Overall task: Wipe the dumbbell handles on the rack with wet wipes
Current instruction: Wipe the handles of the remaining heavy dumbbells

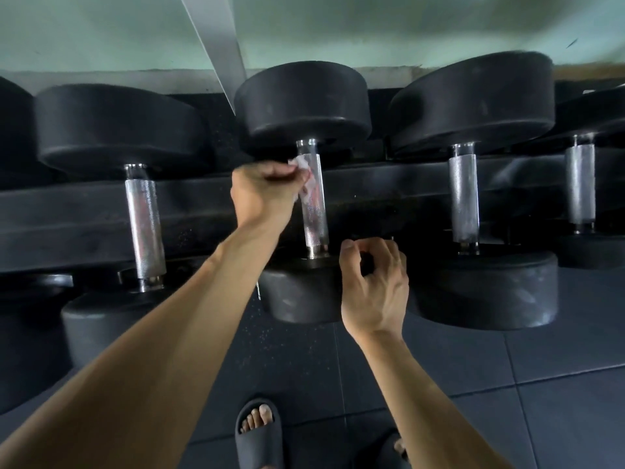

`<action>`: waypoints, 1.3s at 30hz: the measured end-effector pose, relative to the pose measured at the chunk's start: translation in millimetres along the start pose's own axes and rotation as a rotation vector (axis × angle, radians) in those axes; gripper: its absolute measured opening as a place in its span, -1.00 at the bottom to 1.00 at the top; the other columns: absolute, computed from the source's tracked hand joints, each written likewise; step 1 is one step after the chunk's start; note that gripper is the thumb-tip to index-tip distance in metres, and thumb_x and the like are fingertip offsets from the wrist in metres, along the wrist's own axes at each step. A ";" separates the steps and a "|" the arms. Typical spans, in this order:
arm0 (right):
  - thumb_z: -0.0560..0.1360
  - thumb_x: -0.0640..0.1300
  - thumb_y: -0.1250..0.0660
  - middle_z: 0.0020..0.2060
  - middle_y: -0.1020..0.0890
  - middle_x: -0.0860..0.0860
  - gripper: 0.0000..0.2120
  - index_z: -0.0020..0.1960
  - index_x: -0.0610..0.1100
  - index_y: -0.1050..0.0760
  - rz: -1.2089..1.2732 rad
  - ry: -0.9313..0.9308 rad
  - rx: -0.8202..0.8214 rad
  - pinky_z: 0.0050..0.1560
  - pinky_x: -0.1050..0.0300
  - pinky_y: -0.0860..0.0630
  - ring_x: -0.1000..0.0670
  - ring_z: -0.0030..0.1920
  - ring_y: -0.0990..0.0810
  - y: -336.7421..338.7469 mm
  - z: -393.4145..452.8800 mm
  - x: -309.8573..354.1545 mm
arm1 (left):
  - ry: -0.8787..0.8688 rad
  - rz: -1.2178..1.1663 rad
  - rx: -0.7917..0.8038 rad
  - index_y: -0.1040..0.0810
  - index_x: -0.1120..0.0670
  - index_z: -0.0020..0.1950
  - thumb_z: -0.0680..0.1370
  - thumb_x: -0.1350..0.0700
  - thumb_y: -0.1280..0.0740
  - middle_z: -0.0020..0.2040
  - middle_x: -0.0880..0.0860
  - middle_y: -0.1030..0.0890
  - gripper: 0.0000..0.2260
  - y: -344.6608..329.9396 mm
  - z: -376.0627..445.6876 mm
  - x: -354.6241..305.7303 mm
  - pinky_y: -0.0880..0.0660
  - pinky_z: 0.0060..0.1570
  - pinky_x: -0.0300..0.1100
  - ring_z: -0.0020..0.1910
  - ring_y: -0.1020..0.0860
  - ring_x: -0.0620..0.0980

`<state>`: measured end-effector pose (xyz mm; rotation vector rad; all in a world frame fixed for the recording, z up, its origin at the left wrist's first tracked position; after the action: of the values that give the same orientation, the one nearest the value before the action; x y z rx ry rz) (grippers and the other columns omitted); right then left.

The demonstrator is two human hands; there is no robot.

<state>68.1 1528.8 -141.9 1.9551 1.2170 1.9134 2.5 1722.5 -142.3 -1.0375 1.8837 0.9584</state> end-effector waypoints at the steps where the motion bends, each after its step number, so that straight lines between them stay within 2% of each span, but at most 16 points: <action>1: 0.38 0.33 -0.03 -0.08 -0.53 0.15 -0.51 -0.13 -0.02 -0.51 0.005 -0.004 0.001 -0.02 0.18 -0.27 0.11 0.08 -0.40 0.3 -0.2 0.1 | 0.025 0.024 0.049 -0.66 0.06 -0.22 0.41 0.20 -0.57 -0.31 -0.04 -0.69 -0.89 2.3 -11.6 10.8 -0.59 -0.18 -0.32 -0.29 -0.66 -0.16; 4: 0.39 0.31 -0.05 -0.11 -0.50 0.16 -0.63 -0.18 0.06 -0.44 0.007 0.010 -0.008 -0.03 0.14 -0.30 0.04 0.09 -0.44 0.7 -0.9 1.7 | 0.094 0.072 0.170 -0.63 0.19 -0.23 0.39 0.25 -0.57 -0.44 -0.01 -0.63 -0.87 6.2 -31.9 31.8 -0.51 -0.37 -0.31 -0.50 -0.53 -0.16; 6: 0.40 0.30 -0.06 -0.11 -0.52 0.15 -0.61 -0.19 0.03 -0.47 0.014 0.009 -0.013 -0.03 0.16 -0.30 0.03 0.09 -0.46 0.5 -0.3 1.0 | 0.074 0.055 0.073 -0.65 0.10 -0.28 0.36 0.22 -0.60 -0.40 0.01 -0.65 -0.85 6.1 -17.0 22.6 -0.58 -0.27 -0.20 -0.46 -0.57 -0.14; 9: 0.40 0.30 -0.06 -0.10 -0.56 0.11 -0.55 -0.18 -0.04 -0.51 0.006 0.026 -0.020 -0.05 0.16 -0.30 0.03 0.07 -0.46 0.6 1.1 0.0 | 0.032 -0.070 -0.096 -0.64 0.02 -0.34 0.36 0.21 -0.60 -0.42 -0.06 -0.66 -0.81 2.8 11.7 -1.5 -0.58 -0.24 -0.22 -0.41 -0.64 -0.16; 12: 0.40 0.30 -0.06 -0.10 -0.56 0.11 -0.53 -0.16 -0.05 -0.53 0.008 0.019 -0.016 -0.06 0.19 -0.28 0.02 0.08 -0.46 1.3 0.8 -0.7 | 0.062 0.005 0.018 -0.67 0.13 -0.21 0.37 0.19 -0.60 -0.30 0.04 -0.71 -0.88 -0.9 2.5 9.3 -0.62 -0.23 -0.20 -0.30 -0.69 -0.05; 15: 0.41 0.29 -0.07 -0.13 -0.52 0.14 -0.55 -0.17 -0.04 -0.53 0.004 0.020 -0.029 -0.08 0.23 -0.25 0.01 0.08 -0.46 2.3 -0.6 1.3 | 0.082 0.199 0.175 -0.62 0.09 -0.29 0.31 0.14 -0.64 -0.33 0.05 -0.66 -0.80 5.4 -26.0 36.5 -0.57 -0.28 -0.23 -0.38 -0.61 -0.06; 18: 0.41 0.29 -0.07 -0.13 -0.53 0.14 -0.55 -0.17 -0.04 -0.53 0.013 0.022 -0.023 -0.08 0.24 -0.23 0.03 0.08 -0.46 1.7 0.0 1.0 | 0.041 0.170 0.115 -0.63 0.10 -0.28 0.30 0.14 -0.65 -0.32 0.03 -0.69 -0.79 5.7 -14.9 25.0 -0.64 -0.18 -0.17 -0.28 -0.69 -0.02; 21: 0.39 0.31 -0.05 -0.09 -0.57 0.12 -0.54 -0.17 -0.02 -0.51 0.020 0.006 -0.011 -0.05 0.22 -0.24 0.05 0.11 -0.45 0.6 1.4 -1.0 | -0.045 0.134 0.012 -0.62 0.06 -0.29 0.32 0.07 -0.64 -0.36 -0.05 -0.67 -0.79 5.6 -5.3 7.7 -0.60 -0.23 -0.28 -0.31 -0.67 -0.16; 23: 0.40 0.30 -0.05 -0.10 -0.55 0.13 -0.59 -0.19 0.02 -0.48 0.013 0.011 -0.012 -0.05 0.20 -0.25 0.04 0.10 -0.46 -0.1 0.6 -0.3 | -0.074 0.278 0.059 -0.61 0.03 -0.33 0.34 -0.07 -0.61 -0.40 -0.08 -0.64 -0.75 5.1 -14.3 12.0 -0.53 -0.28 -0.37 -0.39 -0.58 -0.27; 25: 0.41 0.29 -0.06 -0.12 -0.51 0.15 -0.64 -0.20 0.05 -0.45 0.012 0.025 -0.024 -0.04 0.18 -0.26 0.02 0.10 -0.46 0.8 -0.3 1.5 | -0.016 0.391 0.150 -0.63 0.07 -0.34 0.39 -0.13 -0.56 -0.46 -0.04 -0.62 -0.69 6.5 -26.7 24.6 -0.46 -0.36 -0.39 -0.45 -0.54 -0.24; 27: 0.41 0.29 -0.06 -0.13 -0.50 0.15 -0.65 -0.21 0.06 -0.44 0.013 0.027 -0.029 -0.04 0.17 -0.27 0.01 0.10 -0.46 1.6 0.2 1.7 | 0.040 0.427 0.222 -0.66 0.08 -0.32 0.40 -0.08 -0.56 -0.47 -0.04 -0.63 -0.74 9.2 -32.5 33.3 -0.42 -0.42 -0.41 -0.47 -0.54 -0.22; 30: 0.40 0.30 -0.05 -0.11 -0.52 0.14 -0.61 -0.20 0.03 -0.47 0.017 0.010 -0.016 -0.03 0.16 -0.28 0.02 0.11 -0.47 1.2 1.0 1.0 | 0.070 0.365 0.285 -0.69 0.04 -0.23 0.39 0.04 -0.60 -0.36 -0.07 -0.69 -0.87 12.2 -38.3 33.3 -0.50 -0.27 -0.41 -0.37 -0.63 -0.24; 32: 0.40 0.30 -0.05 -0.10 -0.54 0.13 -0.60 -0.20 0.02 -0.48 0.020 0.014 -0.022 -0.03 0.16 -0.28 0.02 0.11 -0.47 1.3 1.0 1.7 | 0.032 0.396 0.298 -0.69 0.04 -0.21 0.37 0.08 -0.61 -0.35 -0.09 -0.69 -0.87 12.0 -40.4 32.7 -0.49 -0.27 -0.48 -0.35 -0.63 -0.29; 35: 0.40 0.30 -0.05 -0.11 -0.53 0.15 -0.61 -0.21 0.03 -0.47 0.028 0.010 -0.022 -0.03 0.17 -0.27 0.03 0.11 -0.46 0.9 0.3 1.3 | -0.035 0.411 0.241 -0.66 0.02 -0.27 0.32 0.06 -0.64 -0.35 -0.08 -0.65 -0.82 8.1 -32.7 28.1 -0.48 -0.32 -0.45 -0.40 -0.57 -0.27; 37: 0.39 0.31 -0.05 -0.10 -0.55 0.14 -0.57 -0.20 0.00 -0.50 0.030 0.007 -0.023 -0.04 0.20 -0.25 0.04 0.12 -0.46 0.8 0.0 0.2 | -0.079 0.303 0.118 -0.63 -0.02 -0.32 0.32 0.04 -0.63 -0.35 -0.10 -0.64 -0.80 6.3 -17.8 15.4 -0.55 -0.23 -0.30 -0.37 -0.56 -0.21; 39: 0.40 0.31 -0.05 -0.09 -0.57 0.12 -0.52 -0.17 -0.04 -0.53 0.018 0.022 -0.033 -0.07 0.23 -0.23 0.03 0.11 -0.46 1.3 0.5 0.2 | -0.120 0.205 -0.002 -0.59 -0.04 -0.34 0.35 0.08 -0.62 -0.36 -0.14 -0.63 -0.79 5.0 -1.6 -3.1 -0.56 -0.24 -0.29 -0.40 -0.54 -0.25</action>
<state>69.1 1528.3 -141.0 1.9404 1.1692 1.9559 -1.1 1724.0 -137.7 -0.7806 1.9147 1.1138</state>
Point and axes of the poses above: each hand's wrist, its own z-axis towards the middle knuckle, its own y-axis out of the back of the hand, x = y × z, the point moved 7 cm from there along z, towards the middle knuckle
